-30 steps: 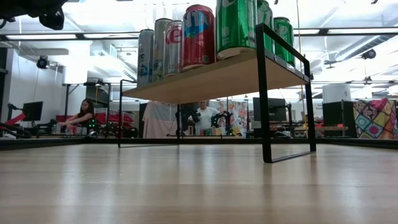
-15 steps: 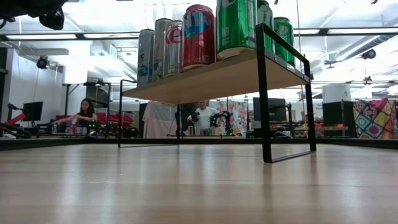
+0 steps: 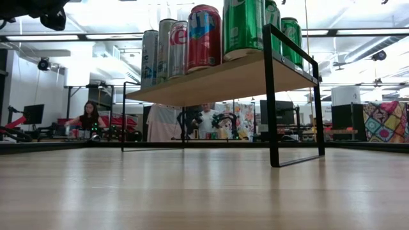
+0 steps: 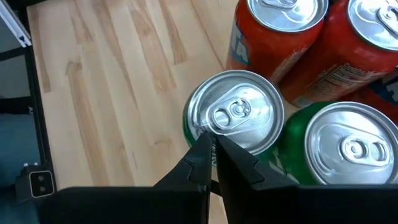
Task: Place canned beverage on shelf
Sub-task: Adjust the green soda can, then return to Home Position
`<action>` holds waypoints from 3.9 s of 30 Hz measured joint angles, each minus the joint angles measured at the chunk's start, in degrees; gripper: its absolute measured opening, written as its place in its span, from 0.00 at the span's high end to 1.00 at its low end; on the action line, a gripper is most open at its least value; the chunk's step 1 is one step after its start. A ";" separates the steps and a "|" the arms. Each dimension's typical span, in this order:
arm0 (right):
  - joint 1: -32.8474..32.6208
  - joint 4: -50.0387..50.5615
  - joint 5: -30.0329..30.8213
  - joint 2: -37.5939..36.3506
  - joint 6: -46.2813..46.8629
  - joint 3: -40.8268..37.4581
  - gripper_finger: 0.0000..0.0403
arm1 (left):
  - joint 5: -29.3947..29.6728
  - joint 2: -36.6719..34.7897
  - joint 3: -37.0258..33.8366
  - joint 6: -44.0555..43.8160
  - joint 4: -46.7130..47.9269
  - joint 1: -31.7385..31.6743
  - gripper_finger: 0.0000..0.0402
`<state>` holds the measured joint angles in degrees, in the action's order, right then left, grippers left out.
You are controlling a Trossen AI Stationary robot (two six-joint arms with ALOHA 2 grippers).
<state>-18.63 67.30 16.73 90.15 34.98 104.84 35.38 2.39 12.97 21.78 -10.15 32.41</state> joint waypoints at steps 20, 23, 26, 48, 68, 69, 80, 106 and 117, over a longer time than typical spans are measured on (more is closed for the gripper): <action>0.00 0.63 1.62 -0.78 -1.73 2.49 0.97 | -0.02 0.00 -0.02 0.00 -0.02 0.01 1.00; 0.04 -2.61 2.31 -0.40 -3.71 2.70 0.97 | -0.02 0.00 -0.02 0.00 -0.02 -0.01 1.00; 0.47 -5.42 2.79 0.50 -5.72 2.64 0.97 | -0.02 0.00 -0.02 0.00 -0.02 0.01 1.00; 1.77 -6.00 -1.22 4.06 -6.98 2.62 0.97 | -0.02 -0.02 -0.04 -0.01 0.02 -0.01 1.00; 1.64 -6.40 -1.14 3.93 -10.09 2.60 0.97 | -0.02 -0.01 -0.03 -0.42 0.26 0.00 1.00; 1.64 -7.02 -0.66 3.93 -10.90 2.60 0.97 | -0.02 0.00 -0.04 -0.42 0.32 -0.01 1.00; -0.28 -6.19 -0.78 3.01 -17.74 2.60 0.97 | -0.02 0.04 -0.04 -4.67 0.02 0.01 1.00; -13.58 -38.20 -3.20 -20.41 -31.45 -30.18 0.97 | -3.22 14.59 8.17 -9.81 8.79 0.05 1.00; -14.76 -61.21 -0.02 -31.20 -31.29 -51.99 0.97 | -8.96 -1.20 3.93 -12.33 16.76 0.05 1.00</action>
<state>-33.39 6.08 16.71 58.95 3.68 52.84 26.41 1.19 16.90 9.45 6.61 32.47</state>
